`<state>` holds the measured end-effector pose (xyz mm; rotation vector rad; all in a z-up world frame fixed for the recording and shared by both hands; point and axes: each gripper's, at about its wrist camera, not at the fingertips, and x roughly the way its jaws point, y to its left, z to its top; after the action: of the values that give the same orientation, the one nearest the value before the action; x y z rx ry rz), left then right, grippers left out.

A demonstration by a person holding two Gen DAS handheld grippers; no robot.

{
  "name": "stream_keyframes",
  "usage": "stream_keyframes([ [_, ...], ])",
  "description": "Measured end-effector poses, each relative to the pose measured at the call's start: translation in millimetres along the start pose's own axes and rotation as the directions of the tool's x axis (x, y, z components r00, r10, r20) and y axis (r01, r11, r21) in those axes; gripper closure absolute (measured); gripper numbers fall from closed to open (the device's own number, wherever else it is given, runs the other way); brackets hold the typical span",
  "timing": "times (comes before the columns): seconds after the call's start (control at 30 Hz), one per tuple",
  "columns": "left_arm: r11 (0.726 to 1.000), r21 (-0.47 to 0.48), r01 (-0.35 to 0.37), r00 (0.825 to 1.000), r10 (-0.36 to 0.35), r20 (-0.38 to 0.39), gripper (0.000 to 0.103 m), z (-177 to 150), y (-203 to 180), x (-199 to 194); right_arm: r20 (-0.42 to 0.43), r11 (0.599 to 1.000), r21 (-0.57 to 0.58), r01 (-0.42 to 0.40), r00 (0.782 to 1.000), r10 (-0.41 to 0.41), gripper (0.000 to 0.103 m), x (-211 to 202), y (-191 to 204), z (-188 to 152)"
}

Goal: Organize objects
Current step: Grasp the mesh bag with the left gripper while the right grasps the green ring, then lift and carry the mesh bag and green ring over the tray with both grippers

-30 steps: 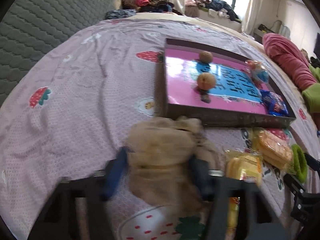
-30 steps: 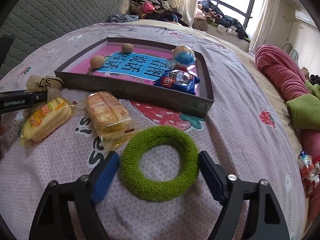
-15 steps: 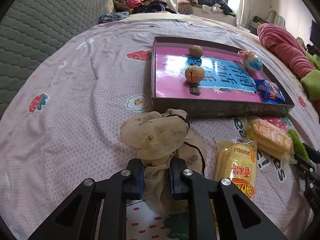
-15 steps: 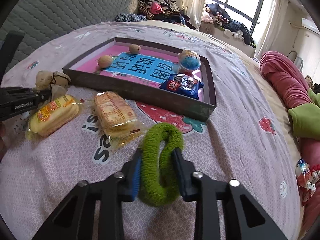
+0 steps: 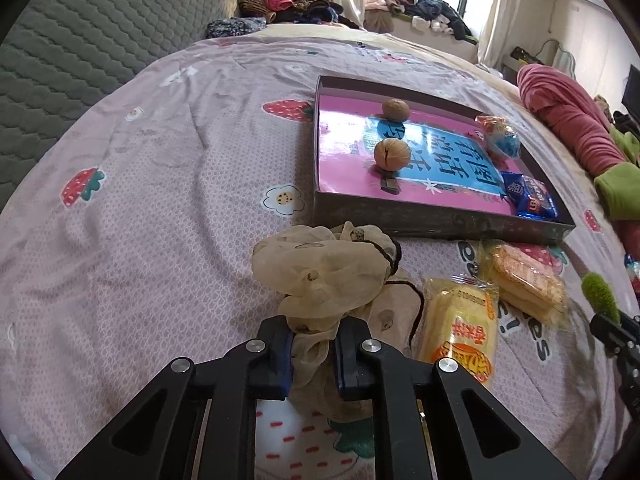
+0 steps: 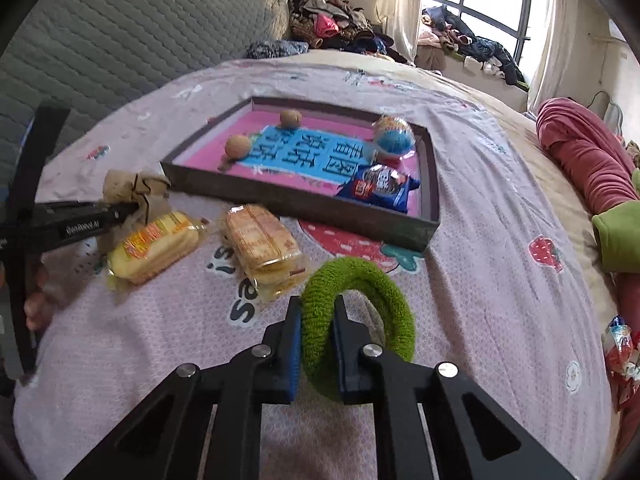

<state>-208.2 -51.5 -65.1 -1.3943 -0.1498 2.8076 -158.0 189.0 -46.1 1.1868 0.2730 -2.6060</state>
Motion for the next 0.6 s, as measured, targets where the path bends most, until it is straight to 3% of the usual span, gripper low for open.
stream_keyframes([
  [0.4,1.0,-0.019,-0.004,0.997,0.005,0.077,0.088,-1,-3,-59,0.058,0.999,0.024,-0.043,0.997,0.041,0.09,-33,1,5],
  [0.6,1.0,0.015,-0.002,0.992,0.0,0.125,0.088,-4,-15,-95,0.097,0.997,0.007,-0.079,0.992,0.078,0.09,-54,11,6],
])
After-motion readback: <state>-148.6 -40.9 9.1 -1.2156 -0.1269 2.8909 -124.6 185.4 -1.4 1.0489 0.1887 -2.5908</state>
